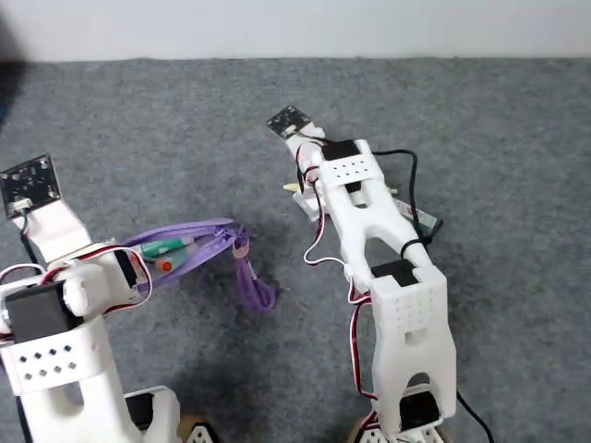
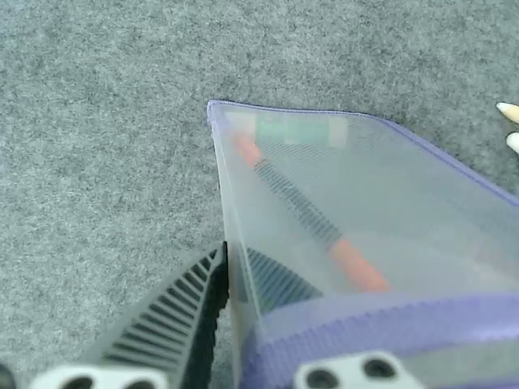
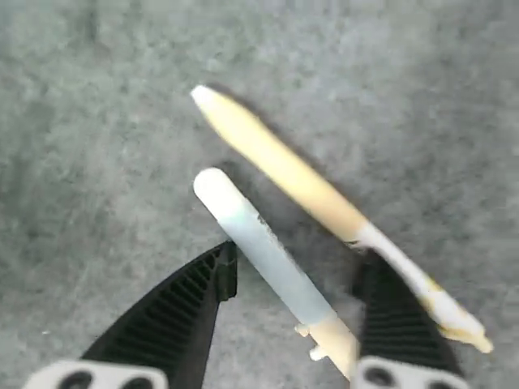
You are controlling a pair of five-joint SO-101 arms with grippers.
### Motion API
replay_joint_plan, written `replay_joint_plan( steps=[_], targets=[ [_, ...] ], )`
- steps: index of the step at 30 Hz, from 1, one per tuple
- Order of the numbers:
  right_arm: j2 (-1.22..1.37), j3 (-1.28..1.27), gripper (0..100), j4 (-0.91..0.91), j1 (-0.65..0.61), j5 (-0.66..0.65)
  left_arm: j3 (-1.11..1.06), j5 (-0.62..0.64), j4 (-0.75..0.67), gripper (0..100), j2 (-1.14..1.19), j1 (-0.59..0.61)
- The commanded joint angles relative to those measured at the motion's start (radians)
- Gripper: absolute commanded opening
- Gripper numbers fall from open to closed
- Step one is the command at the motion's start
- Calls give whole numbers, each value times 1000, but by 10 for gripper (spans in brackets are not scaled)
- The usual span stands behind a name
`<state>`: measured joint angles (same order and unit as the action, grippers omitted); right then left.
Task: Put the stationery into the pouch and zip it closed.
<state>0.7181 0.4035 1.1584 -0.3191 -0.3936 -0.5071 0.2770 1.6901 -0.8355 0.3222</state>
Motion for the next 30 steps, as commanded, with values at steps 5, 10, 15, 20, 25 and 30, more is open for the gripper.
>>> replay_joint_plan(
  steps=[5,10,15,20,25,30],
  targets=[
    [-54,23,28,87,-30,-2,-2,12,-2,13,14,0],
    [-200,23,9,249,-31,112,-2,12,0,13,14,0],
    [-375,23,8,404,-33,175,-2,12,-2,13,14,0],
    [-628,23,8,549,-105,313,-2,12,-2,13,14,0],
    [-866,20,8,633,-231,451,-2,12,-2,13,14,0],
    [-1058,20,8,579,-424,583,-2,12,-2,13,15,0]
  ],
)
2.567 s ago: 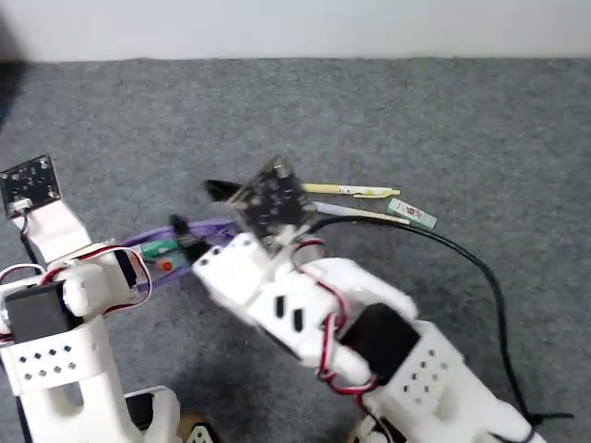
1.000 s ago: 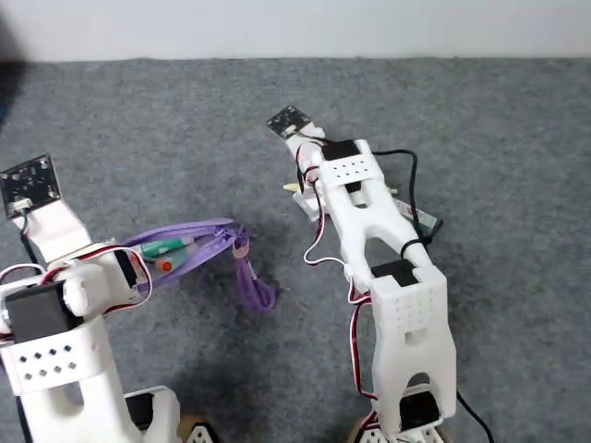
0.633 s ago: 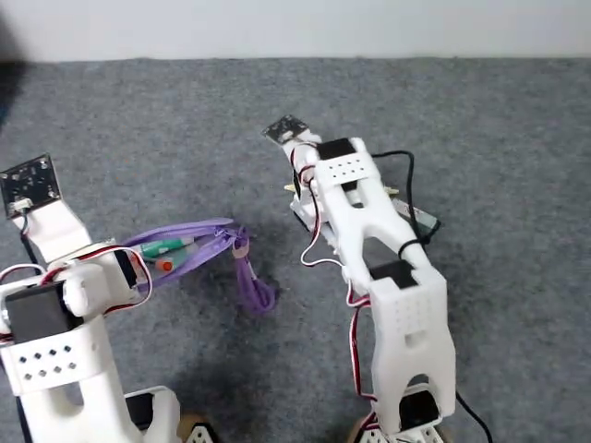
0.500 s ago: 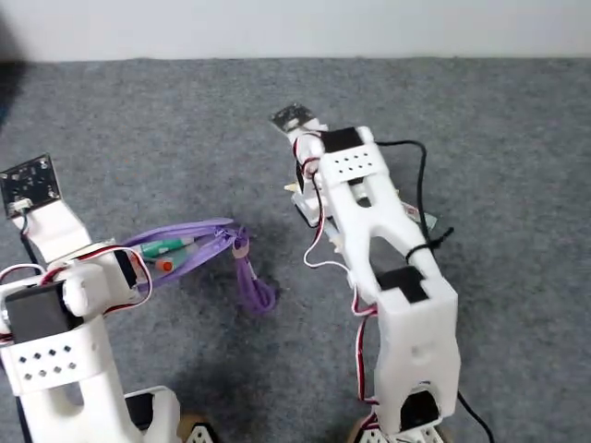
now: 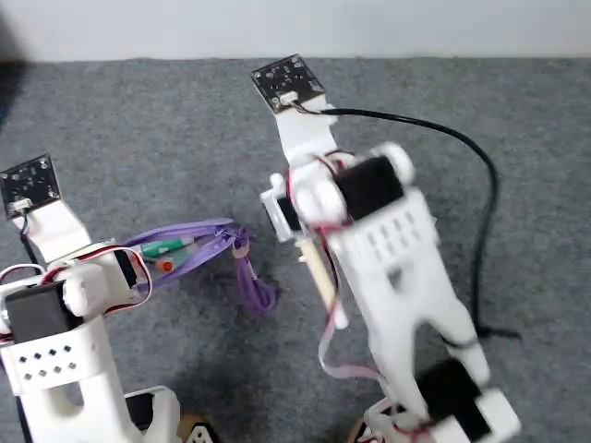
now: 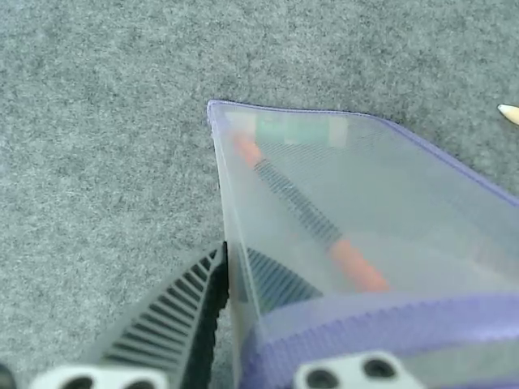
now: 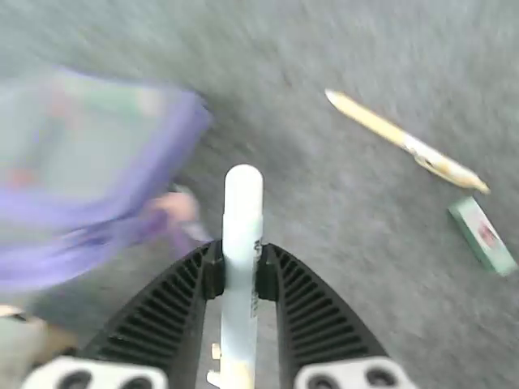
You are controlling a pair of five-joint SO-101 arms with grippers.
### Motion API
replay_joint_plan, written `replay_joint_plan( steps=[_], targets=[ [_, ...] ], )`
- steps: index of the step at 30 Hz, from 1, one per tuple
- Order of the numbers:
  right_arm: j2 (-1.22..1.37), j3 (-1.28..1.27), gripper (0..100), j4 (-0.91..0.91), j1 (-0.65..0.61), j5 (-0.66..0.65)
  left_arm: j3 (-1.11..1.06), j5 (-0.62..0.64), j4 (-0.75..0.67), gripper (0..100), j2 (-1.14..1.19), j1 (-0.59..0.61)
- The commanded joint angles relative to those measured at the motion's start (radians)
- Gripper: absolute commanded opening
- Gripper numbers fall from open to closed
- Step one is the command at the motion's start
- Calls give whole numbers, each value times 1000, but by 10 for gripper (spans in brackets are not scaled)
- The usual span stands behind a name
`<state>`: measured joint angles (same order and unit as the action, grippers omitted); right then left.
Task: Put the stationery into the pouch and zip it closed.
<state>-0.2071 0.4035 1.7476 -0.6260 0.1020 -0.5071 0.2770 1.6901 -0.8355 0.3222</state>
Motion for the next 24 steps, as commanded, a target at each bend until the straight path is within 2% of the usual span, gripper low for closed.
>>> replay_joint_plan(
  steps=[1,5,12,18,24],
  targets=[
    [-163,20,8,-38,-160,127,-2,12,-3,13,15,0],
    [-249,17,8,-205,-286,224,-2,12,-3,13,15,0],
    [-228,-8,8,-456,-386,140,-2,12,-11,13,14,0],
    [-219,-20,8,-659,-392,133,-2,12,-17,13,14,0],
    [-240,-184,8,-819,-318,133,-2,12,-17,13,14,0]
  ],
)
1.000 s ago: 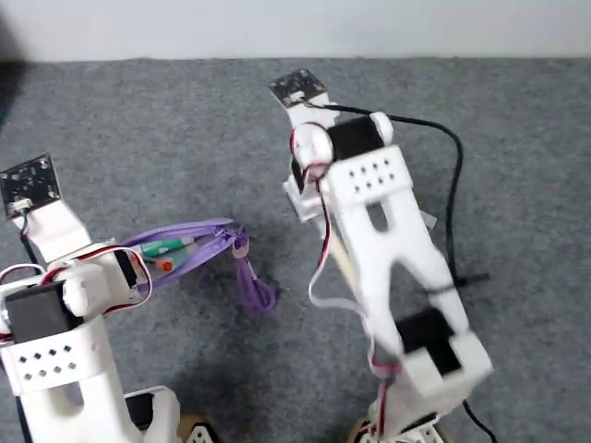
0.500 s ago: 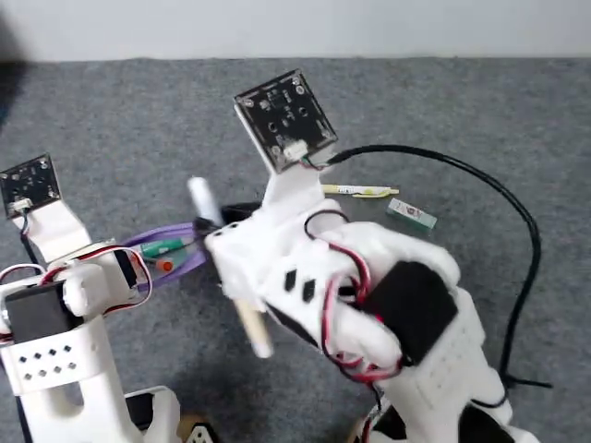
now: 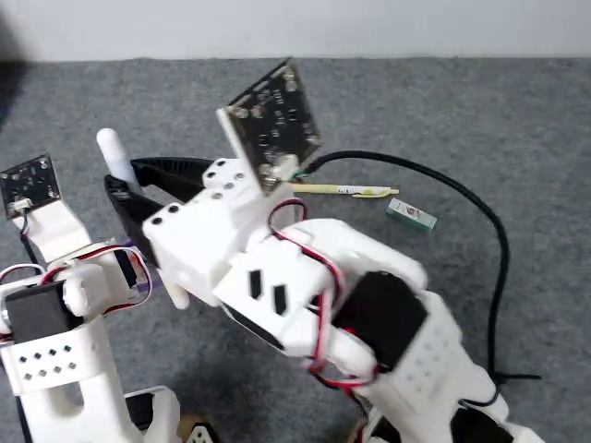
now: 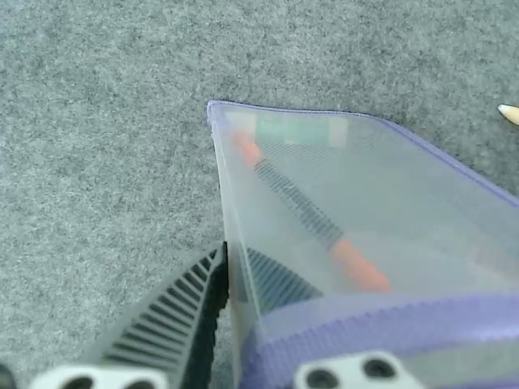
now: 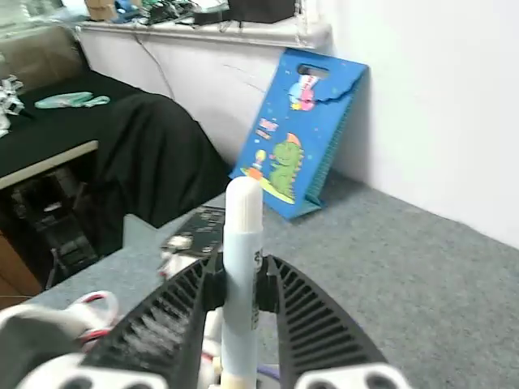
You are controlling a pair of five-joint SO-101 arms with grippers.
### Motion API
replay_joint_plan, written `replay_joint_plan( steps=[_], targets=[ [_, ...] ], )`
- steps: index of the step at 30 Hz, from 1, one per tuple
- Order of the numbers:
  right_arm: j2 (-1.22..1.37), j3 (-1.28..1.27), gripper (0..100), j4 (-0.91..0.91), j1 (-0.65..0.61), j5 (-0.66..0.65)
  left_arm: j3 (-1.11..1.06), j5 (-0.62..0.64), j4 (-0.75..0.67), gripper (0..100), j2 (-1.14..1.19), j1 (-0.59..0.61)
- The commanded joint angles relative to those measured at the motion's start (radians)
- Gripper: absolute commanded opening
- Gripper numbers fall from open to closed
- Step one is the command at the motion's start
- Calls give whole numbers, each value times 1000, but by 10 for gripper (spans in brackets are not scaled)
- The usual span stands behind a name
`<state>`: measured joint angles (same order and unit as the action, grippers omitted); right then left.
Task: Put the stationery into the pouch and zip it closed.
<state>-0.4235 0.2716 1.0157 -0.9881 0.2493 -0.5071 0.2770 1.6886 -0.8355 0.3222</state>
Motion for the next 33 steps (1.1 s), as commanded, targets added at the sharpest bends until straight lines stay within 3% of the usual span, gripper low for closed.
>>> replay_joint_plan(
  steps=[1,11,16,22,25,31,33],
  targets=[
    [-35,-84,8,-124,53,-14,-2,12,-15,13,14,0],
    [-128,-503,8,-608,56,-175,-2,12,-15,13,14,0],
    [-159,-646,8,-745,56,-227,-2,12,-15,13,14,0],
    [-289,-868,12,-743,56,-344,-2,12,-15,13,14,0],
    [-392,-953,22,-642,56,-405,-2,12,-15,13,14,0],
    [-504,-965,211,-401,56,-411,-2,12,-15,13,14,0],
    [-521,-953,221,-363,70,-408,-2,12,-15,13,15,0]
  ],
)
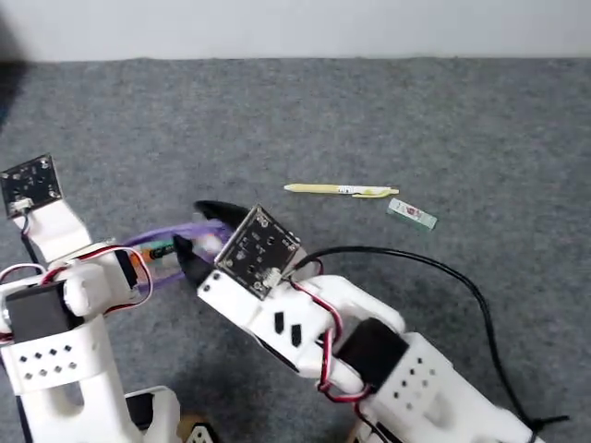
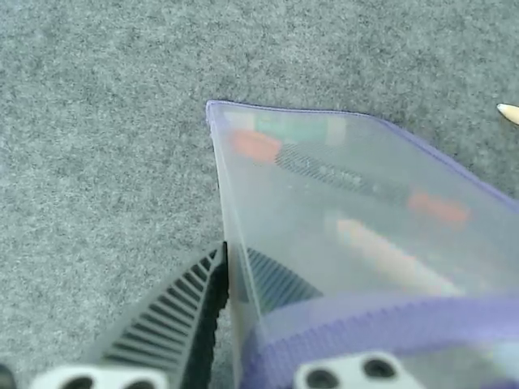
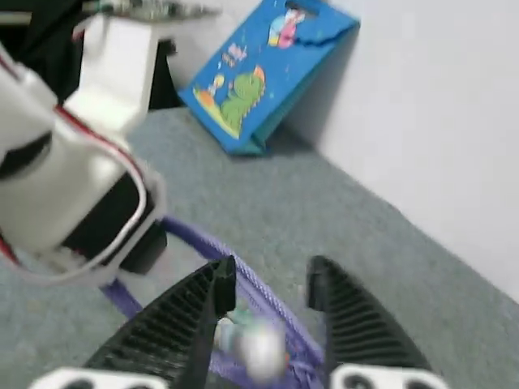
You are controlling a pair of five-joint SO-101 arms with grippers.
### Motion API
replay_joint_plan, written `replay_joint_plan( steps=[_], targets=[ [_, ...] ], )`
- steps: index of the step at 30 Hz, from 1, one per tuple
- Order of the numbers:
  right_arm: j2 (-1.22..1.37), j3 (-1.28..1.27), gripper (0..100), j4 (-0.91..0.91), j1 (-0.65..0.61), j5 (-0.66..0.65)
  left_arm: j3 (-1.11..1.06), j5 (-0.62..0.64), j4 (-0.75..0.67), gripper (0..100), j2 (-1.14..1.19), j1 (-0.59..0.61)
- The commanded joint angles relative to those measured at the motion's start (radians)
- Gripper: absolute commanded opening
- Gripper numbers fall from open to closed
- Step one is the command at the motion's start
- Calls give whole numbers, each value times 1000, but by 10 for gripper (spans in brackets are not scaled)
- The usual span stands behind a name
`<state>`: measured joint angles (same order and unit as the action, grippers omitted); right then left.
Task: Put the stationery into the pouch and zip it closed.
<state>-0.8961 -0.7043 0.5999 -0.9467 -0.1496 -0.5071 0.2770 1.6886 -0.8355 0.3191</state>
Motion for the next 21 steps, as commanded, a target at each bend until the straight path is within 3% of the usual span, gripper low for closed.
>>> replay_joint_plan(
  steps=[1,5,12,17,21],
  targets=[
    [-50,37,211,67,42,-9,-2,12,-15,13,15,3],
    [-41,115,146,81,142,8,-2,12,-15,13,15,3],
    [81,153,54,102,447,84,-2,12,-15,13,14,3],
    [226,187,65,280,535,84,-2,12,-15,13,14,3],
    [358,232,158,377,581,77,-2,12,-9,13,14,3]
  ],
)
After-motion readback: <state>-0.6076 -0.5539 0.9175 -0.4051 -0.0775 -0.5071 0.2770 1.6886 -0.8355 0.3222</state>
